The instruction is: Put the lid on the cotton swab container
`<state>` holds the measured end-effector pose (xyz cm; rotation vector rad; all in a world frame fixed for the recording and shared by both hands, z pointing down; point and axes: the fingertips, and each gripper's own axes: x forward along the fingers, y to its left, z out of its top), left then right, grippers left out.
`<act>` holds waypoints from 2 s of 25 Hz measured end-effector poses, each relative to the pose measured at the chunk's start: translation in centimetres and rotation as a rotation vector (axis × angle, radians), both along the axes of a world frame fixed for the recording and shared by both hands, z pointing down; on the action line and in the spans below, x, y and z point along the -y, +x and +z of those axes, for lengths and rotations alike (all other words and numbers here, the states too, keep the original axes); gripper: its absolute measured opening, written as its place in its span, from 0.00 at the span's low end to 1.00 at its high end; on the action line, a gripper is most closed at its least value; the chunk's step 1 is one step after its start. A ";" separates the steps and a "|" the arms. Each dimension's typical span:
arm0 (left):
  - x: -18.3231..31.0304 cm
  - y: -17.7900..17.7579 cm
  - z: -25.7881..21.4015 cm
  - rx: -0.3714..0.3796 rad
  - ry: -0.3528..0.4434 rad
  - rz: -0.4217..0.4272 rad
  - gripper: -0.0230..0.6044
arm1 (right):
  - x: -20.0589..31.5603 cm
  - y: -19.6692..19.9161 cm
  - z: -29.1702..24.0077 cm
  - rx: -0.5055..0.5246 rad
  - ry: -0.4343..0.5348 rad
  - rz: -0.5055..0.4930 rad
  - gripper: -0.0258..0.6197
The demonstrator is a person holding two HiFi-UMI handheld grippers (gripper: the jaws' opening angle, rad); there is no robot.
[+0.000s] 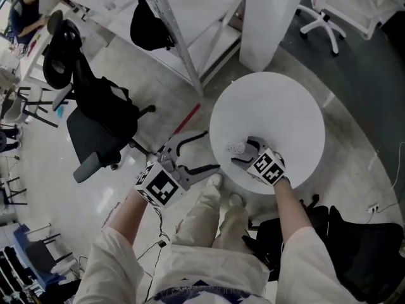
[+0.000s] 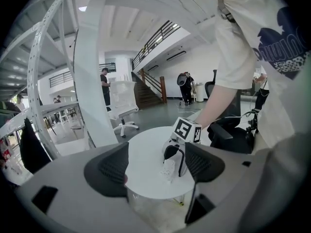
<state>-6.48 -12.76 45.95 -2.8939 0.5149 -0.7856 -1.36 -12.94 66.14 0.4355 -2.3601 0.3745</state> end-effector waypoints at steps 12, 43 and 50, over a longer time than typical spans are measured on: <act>-0.8 0.9 2.7 0.051 -0.024 0.070 0.60 | 0.3 -0.3 0.6 -0.006 0.040 -0.054 0.41; 1.4 7.0 14.8 0.544 -0.054 0.397 0.64 | 0.4 -0.4 0.7 0.021 0.033 -0.061 0.40; 0.4 6.9 14.8 0.546 -0.012 0.407 0.64 | 0.3 -0.3 1.1 0.023 0.030 -0.065 0.40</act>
